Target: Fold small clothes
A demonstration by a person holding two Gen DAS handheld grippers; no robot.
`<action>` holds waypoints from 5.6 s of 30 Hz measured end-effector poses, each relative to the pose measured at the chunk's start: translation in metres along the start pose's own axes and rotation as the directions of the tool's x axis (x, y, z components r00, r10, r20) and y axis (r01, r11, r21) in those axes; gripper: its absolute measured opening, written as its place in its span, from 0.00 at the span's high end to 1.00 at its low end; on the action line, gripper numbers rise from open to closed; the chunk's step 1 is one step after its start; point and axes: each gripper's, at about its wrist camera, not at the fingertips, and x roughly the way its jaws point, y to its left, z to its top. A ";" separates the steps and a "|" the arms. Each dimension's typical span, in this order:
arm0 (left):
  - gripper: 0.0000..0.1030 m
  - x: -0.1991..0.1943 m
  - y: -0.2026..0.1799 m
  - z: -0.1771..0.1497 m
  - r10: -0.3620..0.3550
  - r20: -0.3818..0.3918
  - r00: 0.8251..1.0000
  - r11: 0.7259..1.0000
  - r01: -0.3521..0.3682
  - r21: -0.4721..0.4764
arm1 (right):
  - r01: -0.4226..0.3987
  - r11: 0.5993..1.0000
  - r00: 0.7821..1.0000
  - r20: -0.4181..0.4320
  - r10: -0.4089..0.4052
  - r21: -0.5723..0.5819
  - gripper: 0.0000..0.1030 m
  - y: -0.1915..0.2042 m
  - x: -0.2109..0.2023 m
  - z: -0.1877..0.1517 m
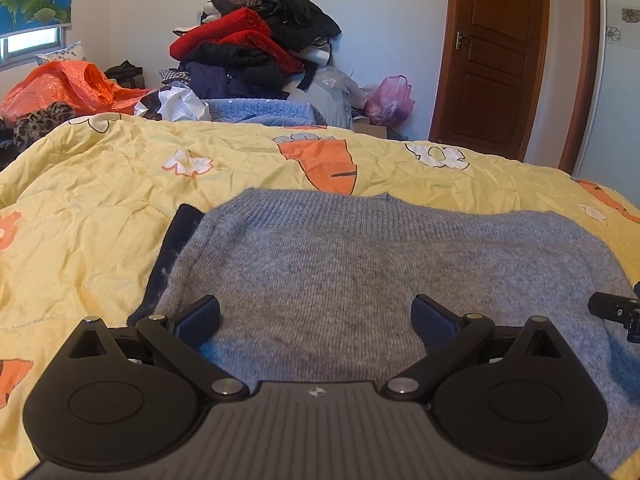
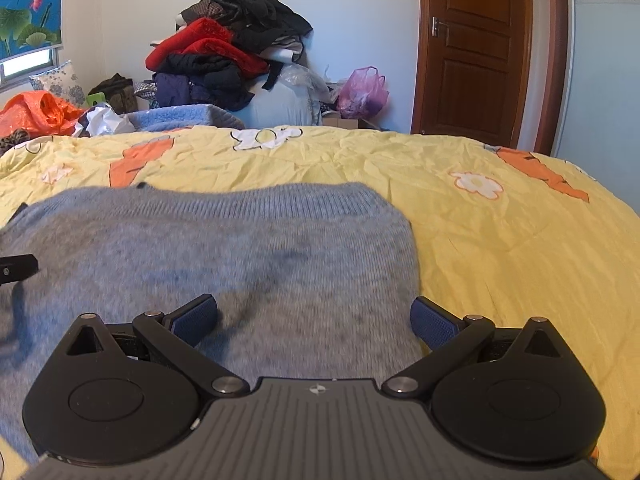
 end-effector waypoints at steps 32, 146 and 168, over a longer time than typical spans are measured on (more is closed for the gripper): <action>0.00 0.044 0.152 0.044 -0.085 -0.149 0.985 0.932 0.026 -0.361 | -0.036 0.999 0.999 0.011 0.036 0.026 0.00 -0.009 -0.028 -0.020; 0.00 -0.266 0.181 -0.117 -0.332 -0.153 0.931 0.894 0.259 -0.365 | -0.060 0.977 0.997 0.031 0.068 -0.204 0.00 -0.005 -0.293 -0.165; 0.00 -0.189 0.103 -0.056 -0.103 -0.167 0.980 0.990 0.084 -0.116 | 0.049 0.998 0.997 -0.050 -0.051 -0.048 0.00 0.067 -0.239 -0.113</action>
